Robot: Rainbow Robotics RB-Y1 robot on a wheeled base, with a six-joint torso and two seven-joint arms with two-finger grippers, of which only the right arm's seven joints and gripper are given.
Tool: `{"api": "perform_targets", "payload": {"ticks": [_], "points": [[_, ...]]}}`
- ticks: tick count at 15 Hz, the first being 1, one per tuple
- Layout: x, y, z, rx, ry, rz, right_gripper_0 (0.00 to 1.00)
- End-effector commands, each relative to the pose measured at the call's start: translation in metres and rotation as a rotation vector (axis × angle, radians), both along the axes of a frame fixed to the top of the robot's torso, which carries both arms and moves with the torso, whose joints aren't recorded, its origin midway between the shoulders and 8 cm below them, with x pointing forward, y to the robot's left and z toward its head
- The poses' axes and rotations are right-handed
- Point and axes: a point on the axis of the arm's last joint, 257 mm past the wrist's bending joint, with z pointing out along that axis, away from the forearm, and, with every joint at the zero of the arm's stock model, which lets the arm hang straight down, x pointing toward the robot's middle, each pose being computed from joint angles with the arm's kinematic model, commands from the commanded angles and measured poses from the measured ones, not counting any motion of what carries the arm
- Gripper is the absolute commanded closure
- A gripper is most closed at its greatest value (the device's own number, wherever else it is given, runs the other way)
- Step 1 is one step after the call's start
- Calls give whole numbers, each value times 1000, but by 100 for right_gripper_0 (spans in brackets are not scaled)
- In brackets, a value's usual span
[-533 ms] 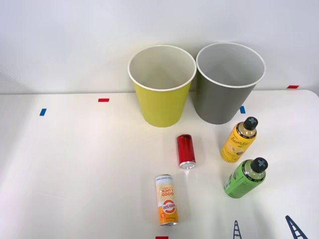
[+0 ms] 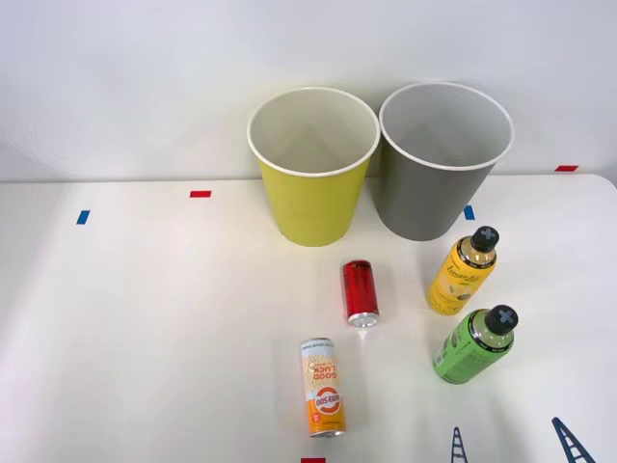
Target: Put cans in the gray bin, plastic bottles in the light green bin
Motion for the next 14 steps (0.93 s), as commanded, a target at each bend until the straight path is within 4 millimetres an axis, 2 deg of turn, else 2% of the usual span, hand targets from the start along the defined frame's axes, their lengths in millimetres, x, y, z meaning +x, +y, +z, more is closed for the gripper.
{"api": "perform_targets", "payload": {"ticks": [1,14], "points": [[0,0,0,0,0,0,0],[0,0,0,0,0,0,0]]}}
